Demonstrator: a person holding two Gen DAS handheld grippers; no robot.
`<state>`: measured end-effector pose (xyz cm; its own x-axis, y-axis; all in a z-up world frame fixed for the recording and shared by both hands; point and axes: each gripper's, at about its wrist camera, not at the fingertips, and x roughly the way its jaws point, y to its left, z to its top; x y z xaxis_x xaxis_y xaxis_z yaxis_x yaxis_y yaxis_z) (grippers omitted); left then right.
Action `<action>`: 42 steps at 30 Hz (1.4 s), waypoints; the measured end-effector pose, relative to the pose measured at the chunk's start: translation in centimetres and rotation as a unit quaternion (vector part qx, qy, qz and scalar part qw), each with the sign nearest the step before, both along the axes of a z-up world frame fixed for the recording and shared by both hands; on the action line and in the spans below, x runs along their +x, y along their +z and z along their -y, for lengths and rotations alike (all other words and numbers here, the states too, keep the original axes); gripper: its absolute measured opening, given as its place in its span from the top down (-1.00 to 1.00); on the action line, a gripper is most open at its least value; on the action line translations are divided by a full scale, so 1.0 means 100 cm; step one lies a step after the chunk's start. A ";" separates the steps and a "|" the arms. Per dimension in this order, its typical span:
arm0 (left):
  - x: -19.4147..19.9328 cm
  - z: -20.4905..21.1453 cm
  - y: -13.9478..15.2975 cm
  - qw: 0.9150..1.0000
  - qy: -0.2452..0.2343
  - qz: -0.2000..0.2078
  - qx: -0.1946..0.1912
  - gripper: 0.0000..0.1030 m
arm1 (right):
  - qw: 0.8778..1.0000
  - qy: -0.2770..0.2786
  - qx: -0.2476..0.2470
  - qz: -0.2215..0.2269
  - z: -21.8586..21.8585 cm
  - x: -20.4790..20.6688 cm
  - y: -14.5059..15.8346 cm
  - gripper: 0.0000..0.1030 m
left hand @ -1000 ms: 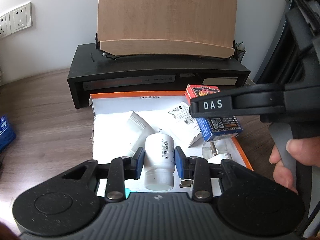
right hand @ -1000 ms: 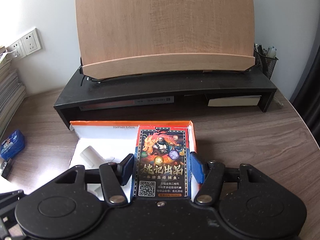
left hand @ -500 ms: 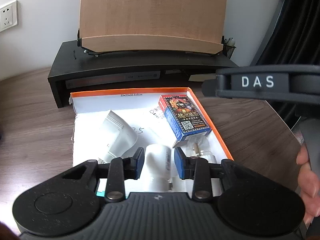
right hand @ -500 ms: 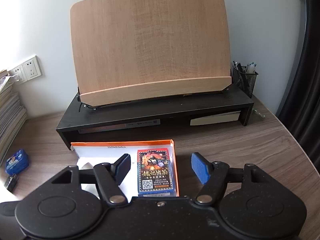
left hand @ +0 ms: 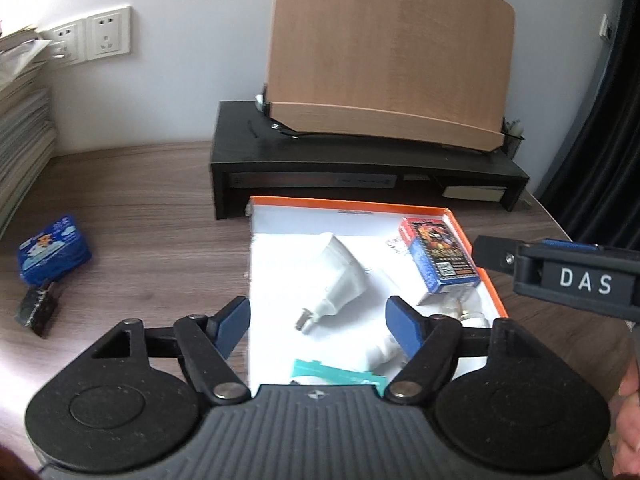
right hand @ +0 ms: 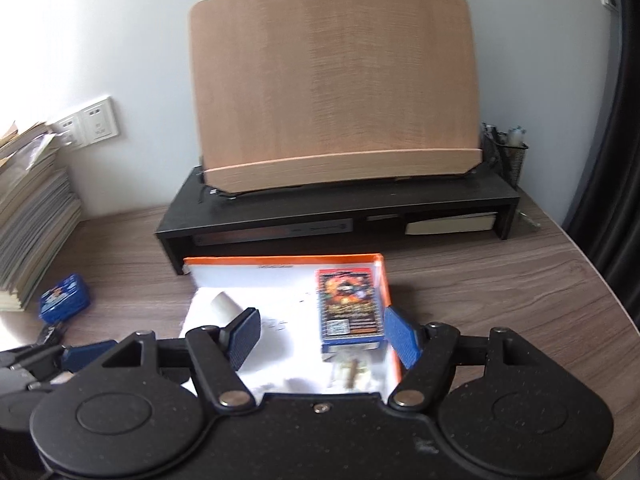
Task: Organize rigid objects
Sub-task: 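Withdraw both grippers from the box toward the black charger and blue tissue box, then grasp the black charger with the left gripper while the right gripper grasps the blue tissue box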
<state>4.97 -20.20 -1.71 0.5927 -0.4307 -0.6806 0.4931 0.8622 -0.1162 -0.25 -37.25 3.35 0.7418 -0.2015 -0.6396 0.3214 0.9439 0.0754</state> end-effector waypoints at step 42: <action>0.120 -0.196 -0.065 0.997 0.059 0.009 0.053 0.30 | 0.992 0.103 0.019 -0.065 -0.177 0.098 -0.041 -0.58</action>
<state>16.94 -0.56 -8.18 0.6469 -0.2837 -0.7078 0.3887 0.9213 -0.0141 9.50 -19.55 -0.70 0.6756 -0.0270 -0.7368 0.1306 0.9879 0.0835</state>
